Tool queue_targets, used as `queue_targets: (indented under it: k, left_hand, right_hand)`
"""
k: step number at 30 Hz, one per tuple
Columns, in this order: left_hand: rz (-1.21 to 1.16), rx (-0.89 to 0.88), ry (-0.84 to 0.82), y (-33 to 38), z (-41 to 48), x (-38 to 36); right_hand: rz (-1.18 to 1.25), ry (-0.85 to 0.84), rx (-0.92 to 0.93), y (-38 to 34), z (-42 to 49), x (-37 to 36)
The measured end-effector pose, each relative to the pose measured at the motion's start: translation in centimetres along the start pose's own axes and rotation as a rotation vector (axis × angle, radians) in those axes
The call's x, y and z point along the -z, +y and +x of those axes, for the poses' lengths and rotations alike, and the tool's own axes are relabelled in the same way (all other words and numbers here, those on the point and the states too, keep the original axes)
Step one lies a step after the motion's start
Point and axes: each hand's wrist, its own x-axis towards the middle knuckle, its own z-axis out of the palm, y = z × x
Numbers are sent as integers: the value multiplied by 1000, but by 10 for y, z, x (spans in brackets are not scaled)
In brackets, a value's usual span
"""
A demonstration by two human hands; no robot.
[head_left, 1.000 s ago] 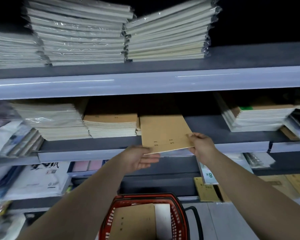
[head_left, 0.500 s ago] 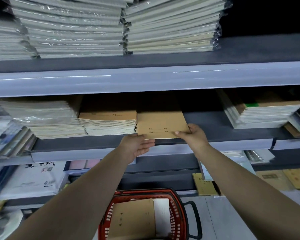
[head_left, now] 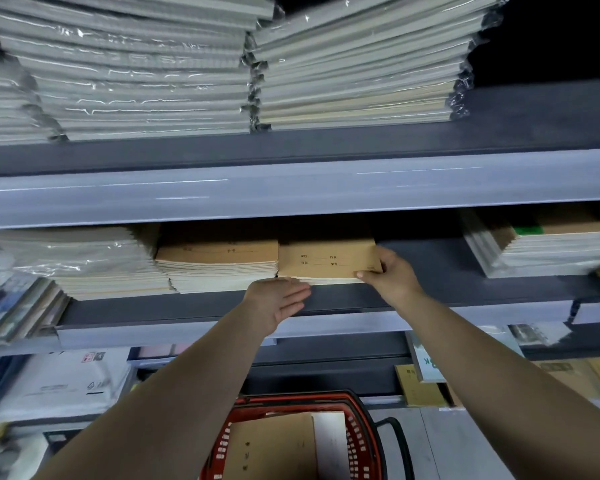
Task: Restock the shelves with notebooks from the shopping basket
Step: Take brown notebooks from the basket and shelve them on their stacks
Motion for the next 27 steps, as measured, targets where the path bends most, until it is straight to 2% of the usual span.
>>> queue_targets:
  k: [3, 7, 12, 14, 17, 19, 21, 24, 27]
  left_hand:
    - [99, 7, 3, 1, 7, 2]
    - [92, 36, -13, 3, 13, 3]
    - [85, 69, -45, 5, 15, 7]
    - [67, 71, -73, 5, 15, 9]
    - [23, 86, -105, 5, 14, 10]
    - [4, 92, -116, 5, 12, 8]
    - [7, 77, -99, 5, 13, 5]
    - [40, 47, -67, 6, 14, 1]
    - [18, 28, -56, 5, 14, 0]
  right_hand:
    - [-13, 5, 3, -1, 11, -3]
    - [150, 91, -105, -1, 27, -12]
    - [234, 150, -142, -3, 35, -14]
    - [242, 107, -143, -6, 32, -11]
    - [246, -70, -75, -8, 24, -3]
    - [189, -159, -40, -8, 18, 3]
    - [33, -178, -16, -10, 16, 4]
    - [-237, -125, 46, -11, 16, -5]
    - [-266, -28, 49, -10, 16, -13]
